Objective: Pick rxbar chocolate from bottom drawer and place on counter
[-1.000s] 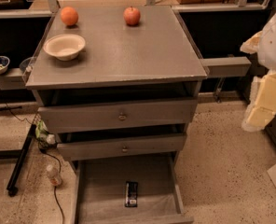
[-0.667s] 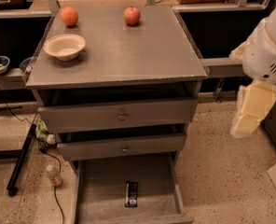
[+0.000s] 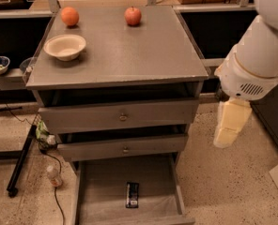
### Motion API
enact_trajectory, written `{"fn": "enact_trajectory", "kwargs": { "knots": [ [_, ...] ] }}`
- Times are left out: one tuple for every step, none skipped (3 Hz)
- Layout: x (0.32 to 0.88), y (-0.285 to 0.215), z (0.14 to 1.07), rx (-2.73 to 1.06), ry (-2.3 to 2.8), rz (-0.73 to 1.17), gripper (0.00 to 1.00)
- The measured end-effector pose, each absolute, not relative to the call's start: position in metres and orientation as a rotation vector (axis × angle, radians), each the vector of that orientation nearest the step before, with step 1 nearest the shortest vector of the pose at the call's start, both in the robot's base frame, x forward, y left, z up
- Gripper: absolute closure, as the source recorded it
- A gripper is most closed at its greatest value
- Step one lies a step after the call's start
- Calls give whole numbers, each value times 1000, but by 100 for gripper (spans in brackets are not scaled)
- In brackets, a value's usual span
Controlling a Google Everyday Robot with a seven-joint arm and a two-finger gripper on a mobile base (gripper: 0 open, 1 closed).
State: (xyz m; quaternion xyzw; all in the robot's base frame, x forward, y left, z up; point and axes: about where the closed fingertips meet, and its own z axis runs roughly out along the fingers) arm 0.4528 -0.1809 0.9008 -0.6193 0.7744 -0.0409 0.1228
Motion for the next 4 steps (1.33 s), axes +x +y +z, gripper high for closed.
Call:
{"fn": "enact_trajectory", "kwargs": {
  "knots": [
    [461, -173, 873, -1796, 2295, -138, 0],
    [468, -164, 844, -1800, 2327, -148, 0],
    [473, -154, 817, -1853, 2331, 3, 0],
    [472, -153, 815, -1854, 2332, 7, 0]
  ]
}}
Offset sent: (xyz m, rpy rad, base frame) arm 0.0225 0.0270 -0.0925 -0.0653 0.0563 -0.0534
